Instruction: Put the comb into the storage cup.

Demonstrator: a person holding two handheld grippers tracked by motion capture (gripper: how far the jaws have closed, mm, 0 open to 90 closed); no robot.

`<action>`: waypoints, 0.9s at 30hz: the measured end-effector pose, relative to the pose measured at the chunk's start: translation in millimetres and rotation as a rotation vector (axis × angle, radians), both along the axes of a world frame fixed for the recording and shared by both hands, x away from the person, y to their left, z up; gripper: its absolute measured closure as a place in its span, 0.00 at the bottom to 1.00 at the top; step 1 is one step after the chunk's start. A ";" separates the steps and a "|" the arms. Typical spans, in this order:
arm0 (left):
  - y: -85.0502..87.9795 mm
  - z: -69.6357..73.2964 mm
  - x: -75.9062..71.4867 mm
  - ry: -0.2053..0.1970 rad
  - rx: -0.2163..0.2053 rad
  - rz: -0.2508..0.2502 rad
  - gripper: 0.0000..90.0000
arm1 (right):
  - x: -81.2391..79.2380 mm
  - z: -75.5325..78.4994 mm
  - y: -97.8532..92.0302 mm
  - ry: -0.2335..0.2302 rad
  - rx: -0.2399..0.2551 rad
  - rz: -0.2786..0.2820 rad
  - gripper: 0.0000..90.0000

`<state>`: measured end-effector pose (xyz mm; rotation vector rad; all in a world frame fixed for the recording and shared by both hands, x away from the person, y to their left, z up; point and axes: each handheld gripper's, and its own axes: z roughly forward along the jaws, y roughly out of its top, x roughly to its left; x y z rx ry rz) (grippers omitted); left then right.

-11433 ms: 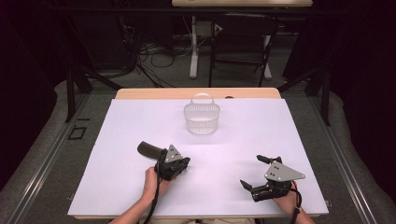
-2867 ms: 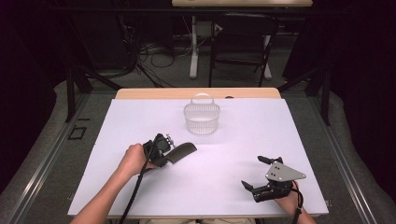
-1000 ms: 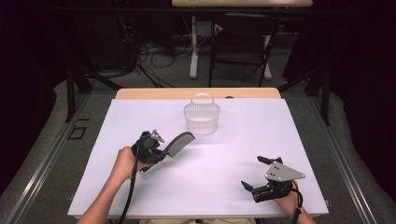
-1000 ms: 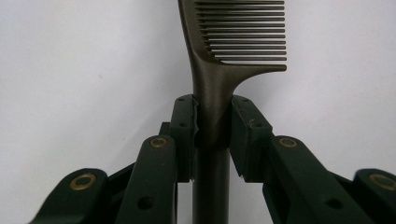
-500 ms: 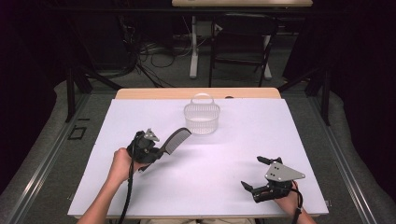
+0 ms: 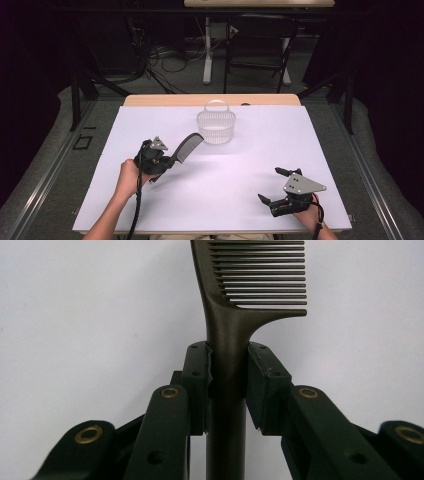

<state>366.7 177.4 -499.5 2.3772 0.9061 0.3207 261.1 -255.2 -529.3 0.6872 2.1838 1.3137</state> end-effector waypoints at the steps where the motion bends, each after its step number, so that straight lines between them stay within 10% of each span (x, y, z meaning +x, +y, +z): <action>1: -0.1 -0.1 -0.2 -0.005 -0.006 0.004 0.80 | 0.0 0.0 0.0 0.001 0.001 0.000 0.01; 27: 4.3 -1.1 -0.7 -0.099 -0.095 0.068 0.80 | 0.1 0.0 -0.5 -0.001 -0.002 -0.002 0.01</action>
